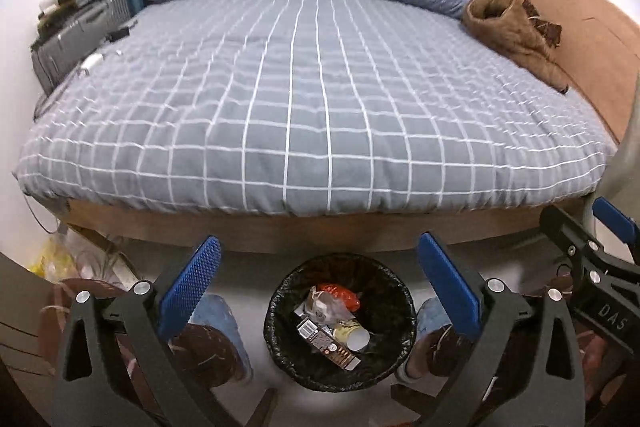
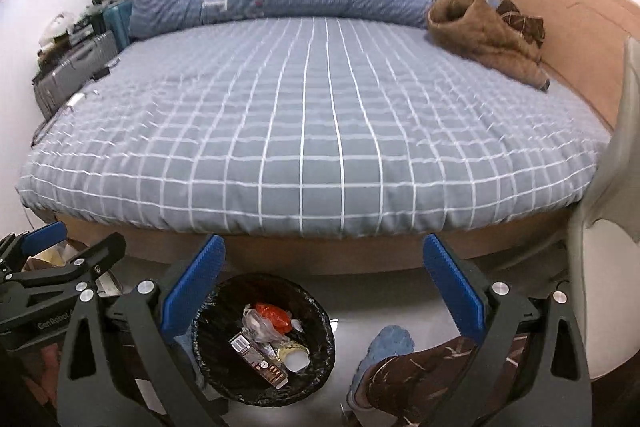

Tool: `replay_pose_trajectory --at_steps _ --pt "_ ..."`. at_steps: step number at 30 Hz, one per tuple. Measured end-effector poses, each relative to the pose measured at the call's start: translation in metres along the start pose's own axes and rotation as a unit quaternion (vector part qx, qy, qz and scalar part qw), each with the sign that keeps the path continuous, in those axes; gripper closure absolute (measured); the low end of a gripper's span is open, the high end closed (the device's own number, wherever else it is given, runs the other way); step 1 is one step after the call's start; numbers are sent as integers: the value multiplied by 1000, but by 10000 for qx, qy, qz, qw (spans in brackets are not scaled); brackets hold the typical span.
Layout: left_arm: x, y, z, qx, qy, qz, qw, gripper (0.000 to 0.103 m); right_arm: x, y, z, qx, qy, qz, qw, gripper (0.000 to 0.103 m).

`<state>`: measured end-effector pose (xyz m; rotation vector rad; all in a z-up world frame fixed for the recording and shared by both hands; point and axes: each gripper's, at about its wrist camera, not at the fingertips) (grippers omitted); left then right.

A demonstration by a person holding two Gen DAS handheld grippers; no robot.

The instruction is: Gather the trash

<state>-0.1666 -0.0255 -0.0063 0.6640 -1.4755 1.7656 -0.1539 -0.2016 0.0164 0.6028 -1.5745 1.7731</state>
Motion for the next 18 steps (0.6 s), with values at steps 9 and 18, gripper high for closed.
replay_pose_trajectory --at_steps 9,18 --pt "64 3 15 -209 36 316 9993 6 65 -4 20 -160 48 448 9989 8" --pt "78 12 15 -220 -1 366 9991 6 83 8 24 -101 33 559 9984 8"
Point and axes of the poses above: each gripper's, at about its wrist camera, not at the fingertips, and x roughly against the way its jaws point, z to its right, y to its underside, and after that the axes turned 11 degrees about y, right-handed
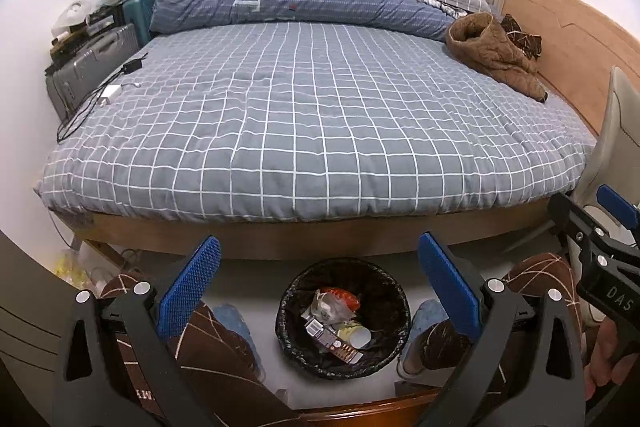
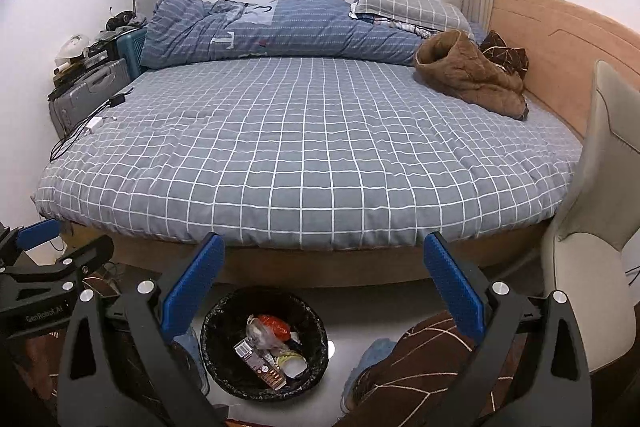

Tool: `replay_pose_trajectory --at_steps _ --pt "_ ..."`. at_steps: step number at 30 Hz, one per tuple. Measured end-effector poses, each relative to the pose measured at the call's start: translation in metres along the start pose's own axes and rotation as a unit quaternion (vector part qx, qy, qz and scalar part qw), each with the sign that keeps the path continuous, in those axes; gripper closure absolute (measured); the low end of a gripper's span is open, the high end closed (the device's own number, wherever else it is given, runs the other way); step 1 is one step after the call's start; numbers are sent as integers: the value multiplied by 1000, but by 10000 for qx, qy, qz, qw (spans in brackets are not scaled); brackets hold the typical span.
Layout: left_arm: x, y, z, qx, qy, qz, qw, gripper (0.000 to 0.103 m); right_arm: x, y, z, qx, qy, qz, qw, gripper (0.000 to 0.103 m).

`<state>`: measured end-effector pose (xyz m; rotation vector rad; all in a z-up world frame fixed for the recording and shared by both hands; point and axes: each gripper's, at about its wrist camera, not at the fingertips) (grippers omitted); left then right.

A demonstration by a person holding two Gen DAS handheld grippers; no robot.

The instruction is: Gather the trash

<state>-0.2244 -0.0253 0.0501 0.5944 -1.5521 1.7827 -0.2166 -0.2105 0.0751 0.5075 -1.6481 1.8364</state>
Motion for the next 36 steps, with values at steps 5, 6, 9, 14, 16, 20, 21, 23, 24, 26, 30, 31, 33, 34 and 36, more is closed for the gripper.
replay_pose_trajectory --at_steps 5,6,9,14,16,20,21,23,24,26,30,31,33,34,36 --pt "-5 1 -3 55 30 -36 10000 6 -4 2 1 -85 -27 -70 9999 8" --pt "-6 1 -4 51 14 -37 10000 6 -5 3 1 -74 -29 -79 9999 8" --pt "-10 3 -5 56 -8 -70 10000 6 -8 5 -2 -35 -49 -124 9999 8" --pt "-13 3 -8 66 -49 -97 9999 6 -13 6 -7 30 -83 -170 9998 8" --pt "-13 3 -9 70 -56 -83 9999 6 -13 7 -9 41 -95 -179 9998 8" --pt "-13 3 -10 60 -98 -67 9999 6 -14 7 -11 79 -119 -222 9997 8" --pt "-12 2 -10 61 -104 -62 9999 6 -14 7 -11 72 -119 -226 9996 8" --pt "-12 2 -11 66 -119 -52 9999 6 -14 6 -11 59 -117 -232 9996 8" --pt "-11 2 -11 69 -129 -45 9999 6 -15 6 -10 48 -117 -234 9996 8" --pt "-11 1 -12 70 -147 -42 9999 6 -15 6 -11 51 -119 -246 9996 8" --pt "-11 0 -11 60 -195 -63 9998 6 -15 6 -11 53 -126 -241 9996 8" --pt "-11 0 -11 56 -228 -72 9997 6 -16 6 -11 56 -125 -240 9996 8" --pt "-12 0 -10 62 -251 -87 9996 6 -16 6 -11 59 -130 -248 9996 8" --pt "-12 0 -10 61 -257 -94 9996 6 -16 6 -12 63 -129 -252 9996 8" --pt "-12 0 -10 59 -276 -84 9996 6 -17 7 -12 71 -133 -260 9995 8"
Point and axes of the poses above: each gripper's, at about its wrist camera, not at the fingertips, and x roughly against the way its jaws point, z to its right, y to its underside, and after that the axes turned 11 degrees about y, right-handed
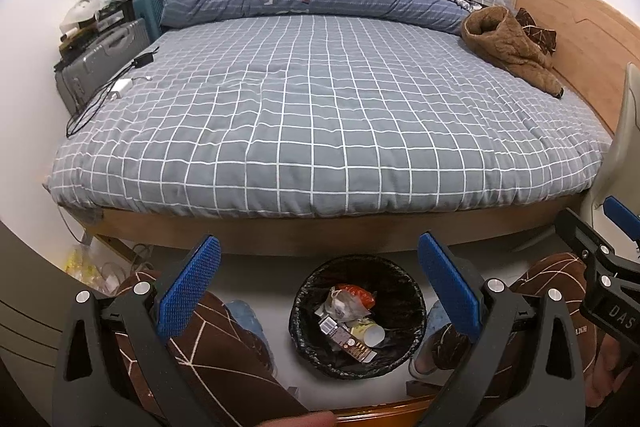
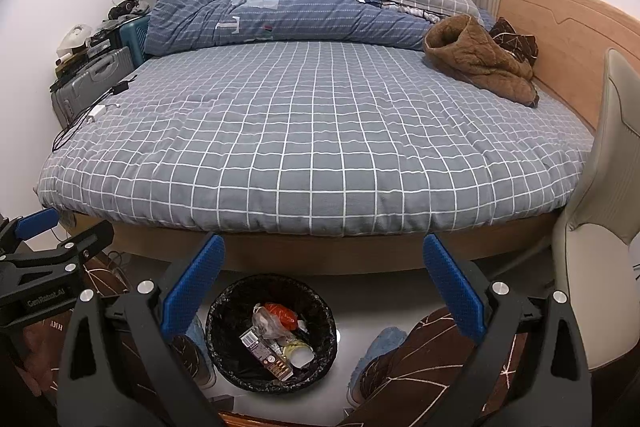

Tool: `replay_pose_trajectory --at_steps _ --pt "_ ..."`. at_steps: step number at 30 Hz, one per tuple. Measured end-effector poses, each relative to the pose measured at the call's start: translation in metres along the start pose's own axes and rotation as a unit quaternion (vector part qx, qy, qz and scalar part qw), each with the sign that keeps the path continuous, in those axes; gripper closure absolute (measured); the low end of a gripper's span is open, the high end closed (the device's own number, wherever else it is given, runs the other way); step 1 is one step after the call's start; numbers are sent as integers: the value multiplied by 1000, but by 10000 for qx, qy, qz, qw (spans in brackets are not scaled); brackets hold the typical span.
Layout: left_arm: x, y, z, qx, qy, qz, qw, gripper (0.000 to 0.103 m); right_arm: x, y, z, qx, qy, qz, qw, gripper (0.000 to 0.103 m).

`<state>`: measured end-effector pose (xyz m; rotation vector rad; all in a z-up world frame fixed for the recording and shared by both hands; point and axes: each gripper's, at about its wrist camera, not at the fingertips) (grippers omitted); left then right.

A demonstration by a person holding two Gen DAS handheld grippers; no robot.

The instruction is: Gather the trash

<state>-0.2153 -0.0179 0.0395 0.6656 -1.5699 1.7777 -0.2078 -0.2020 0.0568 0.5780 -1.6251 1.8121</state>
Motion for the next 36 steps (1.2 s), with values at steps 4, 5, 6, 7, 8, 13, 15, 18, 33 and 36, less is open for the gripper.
replay_pose_trajectory --at_steps 4,5,6,7,8,13,15,18,33,36 --pt "1 -1 0 14 -37 -19 10000 6 0 1 -1 13 -16 1 10000 8" --pt "1 -1 0 20 -31 -25 10000 6 0 1 -1 19 -30 8 10000 8" --pt "2 -2 0 2 -53 -24 10000 6 1 1 -2 25 -38 13 10000 8" --pt "3 -2 1 -24 -77 -15 10000 6 1 1 -3 34 -44 14 10000 8" --pt "3 -2 1 -33 -85 -13 10000 6 1 1 -3 35 -49 14 10000 8" --pt "4 -1 1 20 -26 -37 10000 6 1 1 -4 34 -63 10 10000 8" --pt "3 -1 1 -17 -70 -23 10000 6 1 2 -4 39 -64 9 10000 8" --pt "1 -1 2 -45 -89 -24 9999 6 1 2 -4 39 -66 5 10000 8" --pt "-2 0 4 -123 60 66 9999 6 -2 -1 -6 23 -61 -17 10000 8" --pt "-3 1 1 -60 106 72 9999 6 -2 -1 -6 28 -57 -12 10000 8"
Point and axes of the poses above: each gripper's, at about its wrist camera, not at the fingertips, and x roughly against the way its jaws point, z to its right, y to its underside, and after that the axes turned 11 degrees about y, right-handed
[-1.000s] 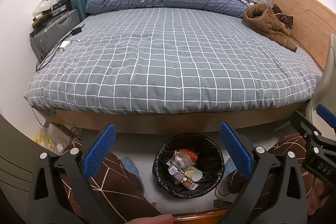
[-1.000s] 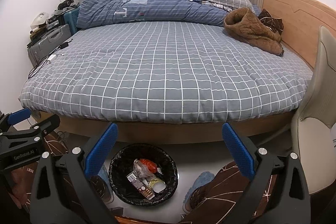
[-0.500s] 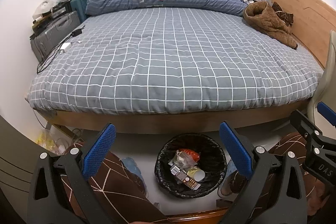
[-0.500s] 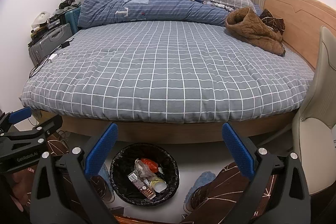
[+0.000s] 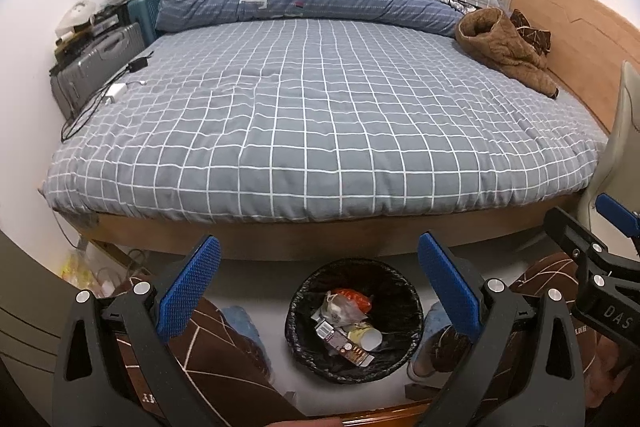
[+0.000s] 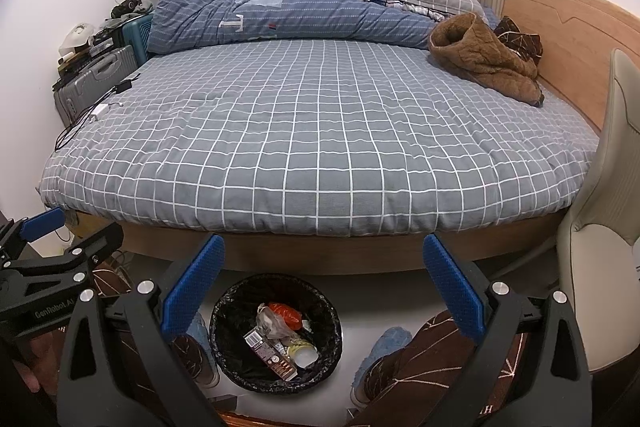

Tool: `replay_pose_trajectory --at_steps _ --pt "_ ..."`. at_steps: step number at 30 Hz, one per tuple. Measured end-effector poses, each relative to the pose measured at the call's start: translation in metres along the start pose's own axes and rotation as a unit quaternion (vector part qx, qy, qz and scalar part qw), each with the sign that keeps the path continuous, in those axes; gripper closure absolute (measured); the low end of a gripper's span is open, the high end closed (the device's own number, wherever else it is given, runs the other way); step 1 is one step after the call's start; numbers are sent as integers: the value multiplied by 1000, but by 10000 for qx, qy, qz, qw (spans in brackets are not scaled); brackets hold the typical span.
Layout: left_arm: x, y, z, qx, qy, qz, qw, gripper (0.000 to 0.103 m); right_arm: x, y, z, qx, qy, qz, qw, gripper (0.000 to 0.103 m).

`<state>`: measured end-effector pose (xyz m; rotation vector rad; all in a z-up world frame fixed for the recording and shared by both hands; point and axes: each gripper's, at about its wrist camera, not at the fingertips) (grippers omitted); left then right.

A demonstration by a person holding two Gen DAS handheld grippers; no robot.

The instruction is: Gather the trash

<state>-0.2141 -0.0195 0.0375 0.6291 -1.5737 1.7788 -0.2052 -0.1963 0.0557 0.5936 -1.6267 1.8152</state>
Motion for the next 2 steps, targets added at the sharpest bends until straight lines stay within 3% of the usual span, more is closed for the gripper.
replay_pose_trajectory --at_steps 2 --pt "0 0 -2 3 -31 13 10000 6 0 0 0 -2 -7 -5 10000 8"
Point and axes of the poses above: each gripper's, at about its wrist camera, not at the fingertips, and x roughly against the way its jaws point, z to its right, y to its underside, and after that the axes turned 11 degrees about y, right-handed
